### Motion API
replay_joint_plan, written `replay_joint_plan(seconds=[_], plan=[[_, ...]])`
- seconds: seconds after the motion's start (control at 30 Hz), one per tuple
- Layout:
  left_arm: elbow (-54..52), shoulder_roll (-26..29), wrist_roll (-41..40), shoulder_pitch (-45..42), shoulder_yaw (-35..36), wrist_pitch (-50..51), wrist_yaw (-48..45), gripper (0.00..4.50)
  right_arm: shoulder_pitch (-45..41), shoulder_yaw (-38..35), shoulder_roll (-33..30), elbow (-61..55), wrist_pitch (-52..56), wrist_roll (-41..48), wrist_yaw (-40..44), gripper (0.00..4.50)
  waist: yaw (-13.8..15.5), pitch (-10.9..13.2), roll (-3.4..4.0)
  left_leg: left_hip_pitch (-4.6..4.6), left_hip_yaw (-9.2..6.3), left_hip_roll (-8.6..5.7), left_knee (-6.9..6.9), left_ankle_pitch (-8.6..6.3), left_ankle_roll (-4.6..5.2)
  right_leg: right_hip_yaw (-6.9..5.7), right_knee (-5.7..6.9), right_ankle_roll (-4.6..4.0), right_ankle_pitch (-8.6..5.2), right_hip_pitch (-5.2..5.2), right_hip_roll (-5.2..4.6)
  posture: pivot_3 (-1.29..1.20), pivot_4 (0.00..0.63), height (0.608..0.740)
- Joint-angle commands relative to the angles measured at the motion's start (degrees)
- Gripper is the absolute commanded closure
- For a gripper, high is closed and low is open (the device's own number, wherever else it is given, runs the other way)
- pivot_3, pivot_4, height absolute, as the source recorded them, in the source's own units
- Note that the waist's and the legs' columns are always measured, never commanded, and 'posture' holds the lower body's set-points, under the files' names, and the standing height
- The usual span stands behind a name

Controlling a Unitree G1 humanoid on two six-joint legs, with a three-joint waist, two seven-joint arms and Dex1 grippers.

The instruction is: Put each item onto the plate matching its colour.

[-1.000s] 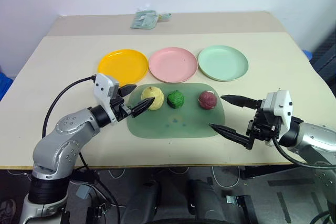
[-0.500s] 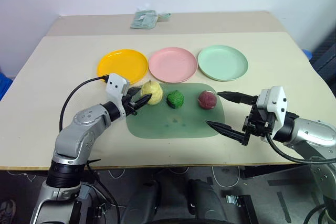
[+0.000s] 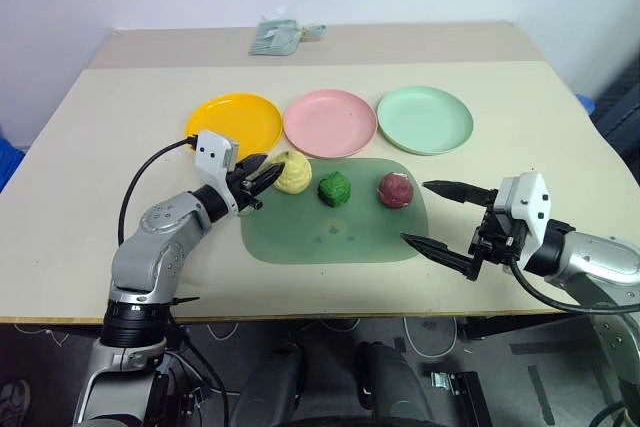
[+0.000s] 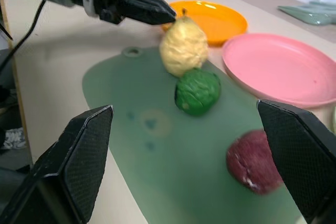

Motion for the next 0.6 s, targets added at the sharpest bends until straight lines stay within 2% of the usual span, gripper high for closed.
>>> replay_joint_plan(seconds=[0.03, 0.13, 0.6], plan=[[-1.43, 2.04, -0.25, -1.2, 0.69, 1.18, -1.31, 1.53, 0.67, -1.6, 0.22, -0.25, -2.53, -0.25, 0.6, 0.0, 0.03, 0.0, 0.0, 0.0, 0.0, 0.0, 0.0, 0.0, 0.0, 0.0, 0.0, 0.0, 0.0, 0.0, 0.0, 0.0, 0.15, 0.74], [-0.76, 2.81, 1.02, -1.77, -0.18, 0.68, -1.63, 0.03, 0.87, -1.66, 0.33, -0.38, -2.9, -0.25, 0.24, 0.0, 0.05, 0.0, 0.0, 0.0, 0.0, 0.0, 0.0, 0.0, 0.0, 0.0, 0.0, 0.0, 0.0, 0.0, 0.0, 0.0, 0.15, 0.74], [6.86, 1.02, 10.21, -7.58, -3.86, -7.42, -0.05, 0.03, 2.17, -2.14, 0.42, -1.84, -3.53, -0.33, -2.09, 0.0, 0.1, 0.0, -0.01, 0.0, 0.0, -0.01, 0.02, 0.0, 0.0, 0.0, 0.0, 0.02, 0.02, 0.02, 0.0, 0.0, 0.15, 0.74]])
